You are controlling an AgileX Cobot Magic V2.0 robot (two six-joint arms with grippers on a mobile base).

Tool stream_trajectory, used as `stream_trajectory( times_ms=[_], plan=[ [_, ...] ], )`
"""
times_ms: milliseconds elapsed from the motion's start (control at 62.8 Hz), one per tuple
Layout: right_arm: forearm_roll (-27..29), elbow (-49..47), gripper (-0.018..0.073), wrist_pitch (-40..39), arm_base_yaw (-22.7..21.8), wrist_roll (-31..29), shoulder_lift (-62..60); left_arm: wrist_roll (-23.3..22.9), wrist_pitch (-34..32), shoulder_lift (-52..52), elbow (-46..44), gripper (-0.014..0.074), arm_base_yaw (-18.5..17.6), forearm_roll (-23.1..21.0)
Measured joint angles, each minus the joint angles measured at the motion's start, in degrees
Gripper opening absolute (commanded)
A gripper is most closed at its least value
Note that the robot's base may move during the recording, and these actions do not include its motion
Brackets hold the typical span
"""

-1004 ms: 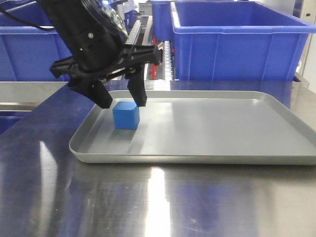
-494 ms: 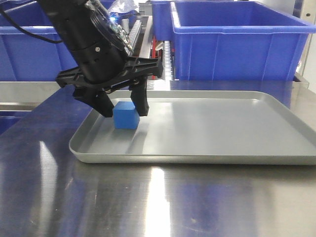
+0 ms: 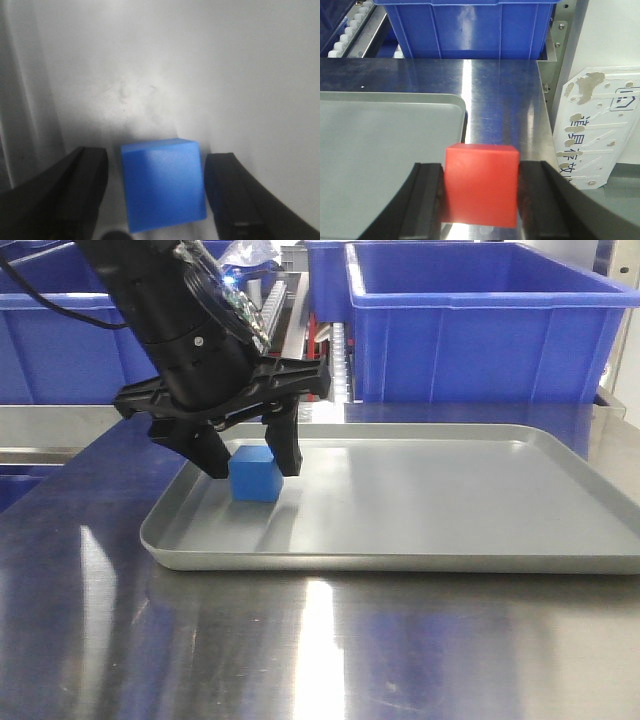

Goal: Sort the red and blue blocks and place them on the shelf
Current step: 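Close the left gripper on the blue cube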

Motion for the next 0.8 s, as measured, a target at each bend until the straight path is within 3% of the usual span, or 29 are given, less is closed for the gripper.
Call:
stream_trajectory(
  times_ms=[382, 797],
  plan=[
    [0.0, 0.0, 0.0057, 0.0, 0.0, 0.0, 0.0, -0.1, 0.0, 0.0, 0.0, 0.0444, 0.0, 0.0],
    [0.0, 0.0, 0.0057, 0.0, 0.0, 0.0, 0.0, -0.1, 0.2, 0.0, 0.0, 0.0122, 0.0, -0.4]
  ],
)
